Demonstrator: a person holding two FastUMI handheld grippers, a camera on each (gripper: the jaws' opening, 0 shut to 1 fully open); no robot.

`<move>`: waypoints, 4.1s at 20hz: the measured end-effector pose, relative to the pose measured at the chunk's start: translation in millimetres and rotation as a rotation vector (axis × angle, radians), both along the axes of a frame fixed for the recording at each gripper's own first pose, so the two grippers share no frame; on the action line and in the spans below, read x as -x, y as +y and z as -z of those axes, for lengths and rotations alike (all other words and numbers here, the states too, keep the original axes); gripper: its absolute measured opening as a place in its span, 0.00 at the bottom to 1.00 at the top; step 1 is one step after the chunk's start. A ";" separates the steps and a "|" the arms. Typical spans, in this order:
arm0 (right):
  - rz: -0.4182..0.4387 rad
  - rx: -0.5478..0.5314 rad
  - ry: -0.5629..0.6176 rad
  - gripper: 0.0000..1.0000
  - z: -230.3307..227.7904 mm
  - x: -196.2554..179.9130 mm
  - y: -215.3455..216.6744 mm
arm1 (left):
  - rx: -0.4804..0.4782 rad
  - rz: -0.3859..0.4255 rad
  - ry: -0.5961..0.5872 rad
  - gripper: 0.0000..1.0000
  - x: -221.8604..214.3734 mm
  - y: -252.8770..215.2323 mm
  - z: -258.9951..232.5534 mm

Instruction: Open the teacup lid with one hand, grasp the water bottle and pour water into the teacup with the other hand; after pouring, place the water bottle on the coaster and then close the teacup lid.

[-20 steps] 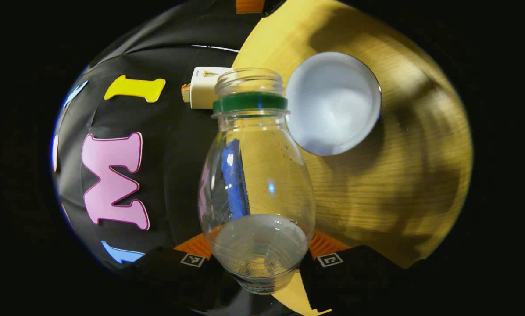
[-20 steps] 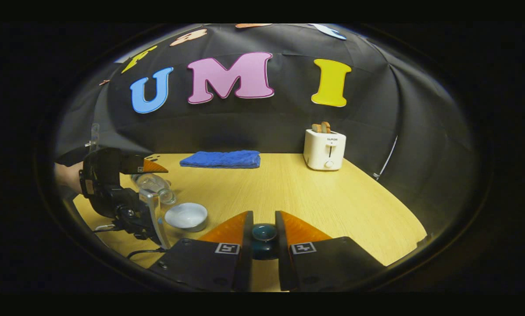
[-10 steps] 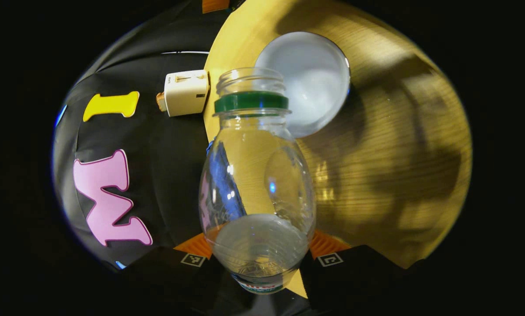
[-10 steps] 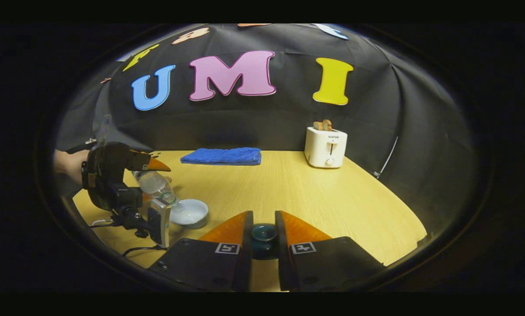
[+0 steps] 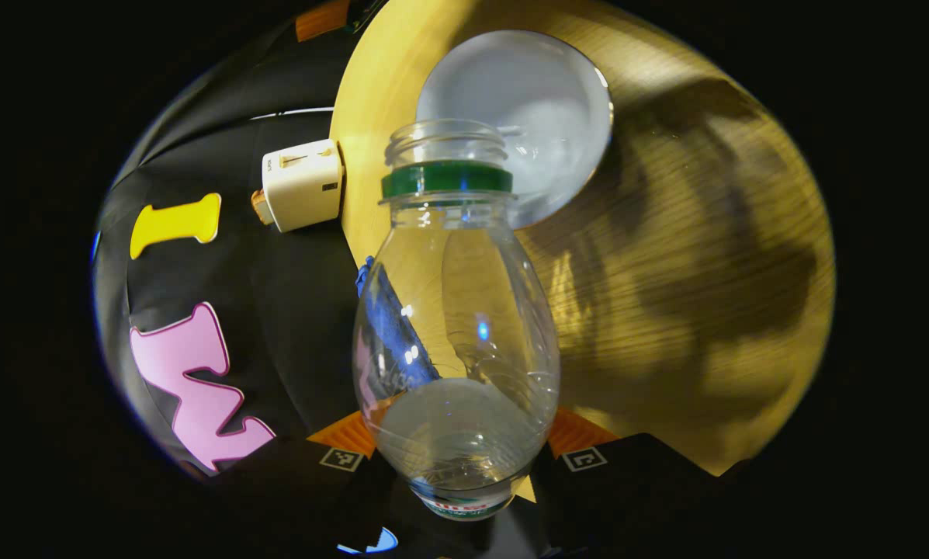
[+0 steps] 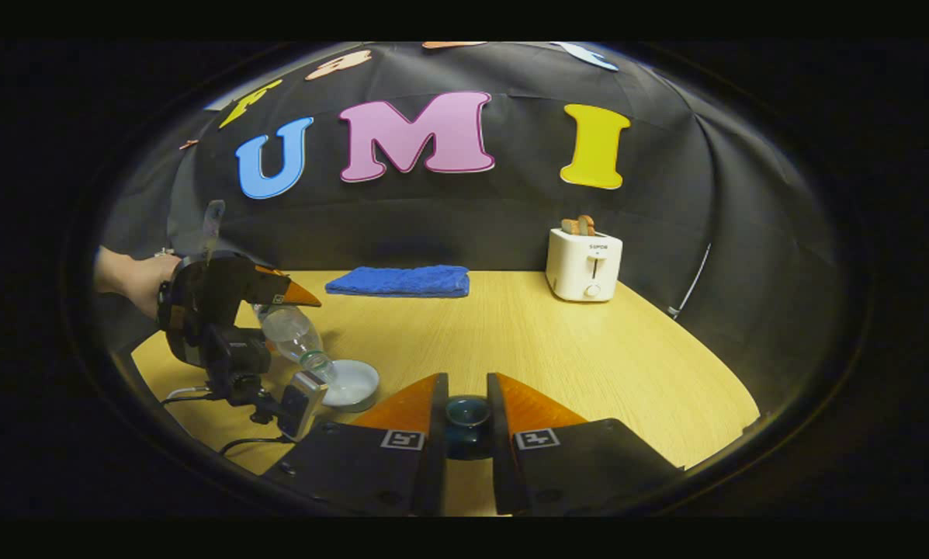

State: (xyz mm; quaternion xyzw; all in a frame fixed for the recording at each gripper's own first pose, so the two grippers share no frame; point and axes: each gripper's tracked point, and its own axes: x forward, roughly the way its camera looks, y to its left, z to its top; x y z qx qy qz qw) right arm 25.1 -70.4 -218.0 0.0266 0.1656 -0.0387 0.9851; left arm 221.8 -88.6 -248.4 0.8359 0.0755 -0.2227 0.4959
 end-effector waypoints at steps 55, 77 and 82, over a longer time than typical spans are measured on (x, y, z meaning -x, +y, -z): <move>-0.002 -0.069 -0.027 0.28 -35.6 -10.4 6.2 | -0.401 0.209 -0.101 0.77 -26.7 -33.5 -54.7; -0.026 0.001 -0.065 0.28 -67.4 -47.3 -17.5 | 1.173 -0.294 0.085 0.77 27.0 38.2 -99.0; -0.055 -0.018 -0.045 0.28 -59.4 -51.8 12.8 | 1.680 -0.420 0.147 0.77 8.8 67.7 -115.1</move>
